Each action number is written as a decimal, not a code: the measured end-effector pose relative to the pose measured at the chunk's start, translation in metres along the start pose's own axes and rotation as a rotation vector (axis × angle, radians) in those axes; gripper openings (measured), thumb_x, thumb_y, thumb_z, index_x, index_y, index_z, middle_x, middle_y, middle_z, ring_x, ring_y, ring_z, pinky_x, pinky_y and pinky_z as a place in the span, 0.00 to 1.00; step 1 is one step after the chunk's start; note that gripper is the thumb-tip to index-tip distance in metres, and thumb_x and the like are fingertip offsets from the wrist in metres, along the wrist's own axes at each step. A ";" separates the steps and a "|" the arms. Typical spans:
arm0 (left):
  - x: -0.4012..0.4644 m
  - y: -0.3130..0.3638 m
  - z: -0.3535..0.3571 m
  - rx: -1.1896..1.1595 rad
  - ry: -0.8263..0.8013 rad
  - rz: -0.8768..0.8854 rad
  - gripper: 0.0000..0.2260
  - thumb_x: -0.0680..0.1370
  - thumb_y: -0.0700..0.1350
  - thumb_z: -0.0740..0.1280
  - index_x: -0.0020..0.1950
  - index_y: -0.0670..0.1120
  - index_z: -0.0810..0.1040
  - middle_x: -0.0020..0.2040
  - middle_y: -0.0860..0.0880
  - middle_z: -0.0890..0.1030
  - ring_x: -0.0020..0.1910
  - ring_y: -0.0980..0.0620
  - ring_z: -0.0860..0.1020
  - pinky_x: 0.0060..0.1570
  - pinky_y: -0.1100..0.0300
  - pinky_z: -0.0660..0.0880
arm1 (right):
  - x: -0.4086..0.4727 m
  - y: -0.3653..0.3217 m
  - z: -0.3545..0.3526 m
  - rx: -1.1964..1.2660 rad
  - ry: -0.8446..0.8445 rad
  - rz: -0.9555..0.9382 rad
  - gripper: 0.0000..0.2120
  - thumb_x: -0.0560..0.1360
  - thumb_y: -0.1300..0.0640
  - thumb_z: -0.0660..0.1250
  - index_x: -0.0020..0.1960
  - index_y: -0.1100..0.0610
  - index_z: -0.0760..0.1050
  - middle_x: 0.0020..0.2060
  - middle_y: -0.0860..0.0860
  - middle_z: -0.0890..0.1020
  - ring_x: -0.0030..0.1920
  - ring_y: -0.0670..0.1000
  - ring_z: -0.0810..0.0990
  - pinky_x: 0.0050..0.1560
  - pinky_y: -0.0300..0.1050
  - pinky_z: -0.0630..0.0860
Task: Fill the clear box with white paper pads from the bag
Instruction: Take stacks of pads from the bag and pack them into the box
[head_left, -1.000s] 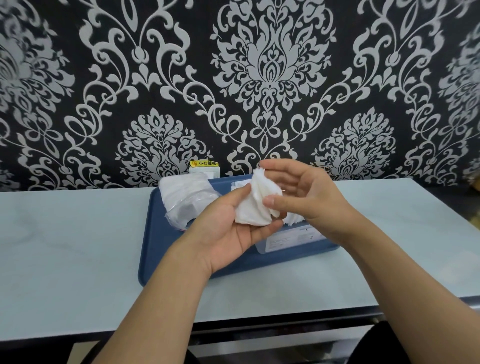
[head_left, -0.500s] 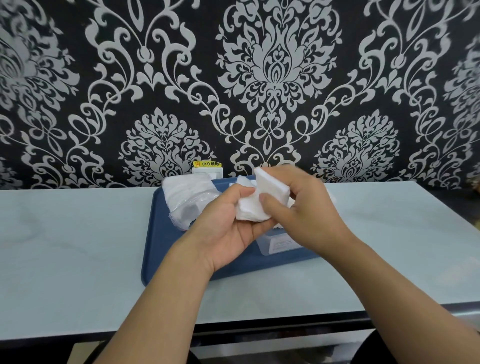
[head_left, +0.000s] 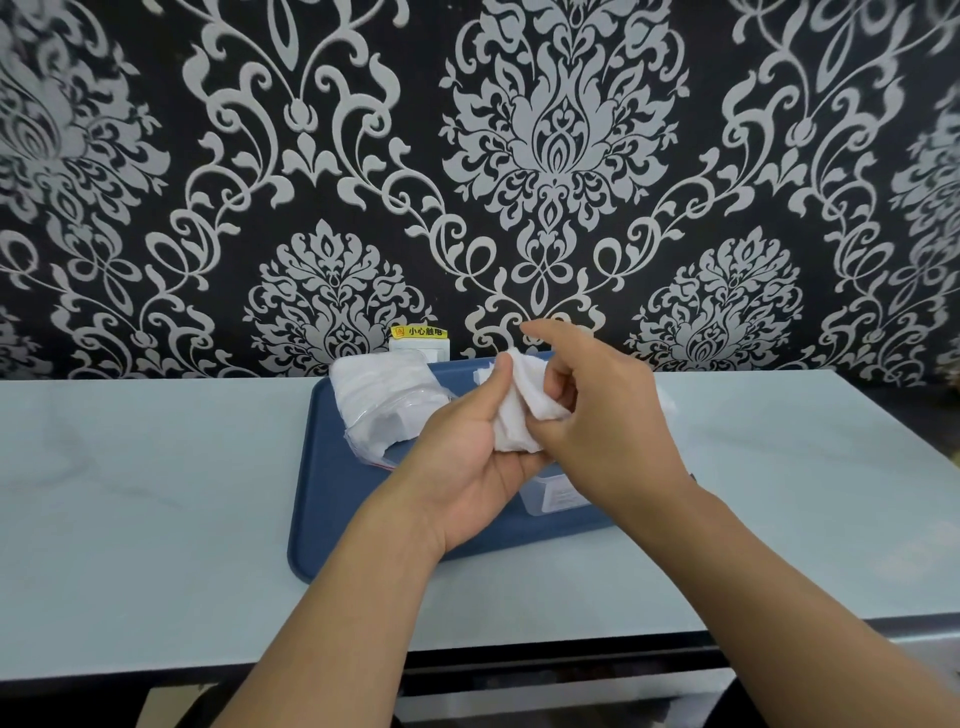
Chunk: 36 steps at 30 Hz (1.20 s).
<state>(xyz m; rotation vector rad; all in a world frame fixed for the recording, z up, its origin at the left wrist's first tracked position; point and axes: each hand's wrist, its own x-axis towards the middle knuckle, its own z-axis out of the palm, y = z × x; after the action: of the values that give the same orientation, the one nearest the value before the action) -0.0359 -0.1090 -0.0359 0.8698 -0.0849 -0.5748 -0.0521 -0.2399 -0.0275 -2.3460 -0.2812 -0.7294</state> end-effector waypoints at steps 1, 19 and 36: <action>0.000 0.000 -0.001 -0.003 0.004 0.001 0.22 0.83 0.54 0.58 0.67 0.39 0.77 0.62 0.41 0.83 0.61 0.45 0.81 0.60 0.51 0.78 | 0.000 -0.001 0.000 0.010 -0.018 0.000 0.33 0.66 0.69 0.70 0.68 0.48 0.74 0.36 0.46 0.74 0.38 0.46 0.74 0.41 0.44 0.76; 0.004 0.000 -0.006 0.090 -0.015 0.007 0.31 0.81 0.65 0.54 0.71 0.43 0.75 0.68 0.41 0.79 0.66 0.44 0.78 0.58 0.49 0.78 | -0.008 -0.002 -0.010 0.187 -0.209 -0.139 0.33 0.65 0.60 0.73 0.69 0.48 0.72 0.43 0.44 0.78 0.46 0.47 0.77 0.45 0.37 0.75; 0.002 0.000 -0.003 0.291 -0.091 -0.026 0.12 0.75 0.39 0.73 0.57 0.41 0.81 0.46 0.43 0.82 0.42 0.48 0.82 0.40 0.58 0.80 | 0.000 0.018 -0.020 0.587 -0.494 0.109 0.45 0.63 0.69 0.82 0.74 0.48 0.69 0.64 0.43 0.79 0.63 0.43 0.78 0.57 0.40 0.79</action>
<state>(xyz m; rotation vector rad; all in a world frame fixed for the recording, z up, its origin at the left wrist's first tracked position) -0.0333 -0.1072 -0.0382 1.1282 -0.2449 -0.6360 -0.0540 -0.2665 -0.0239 -1.9145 -0.4982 0.0144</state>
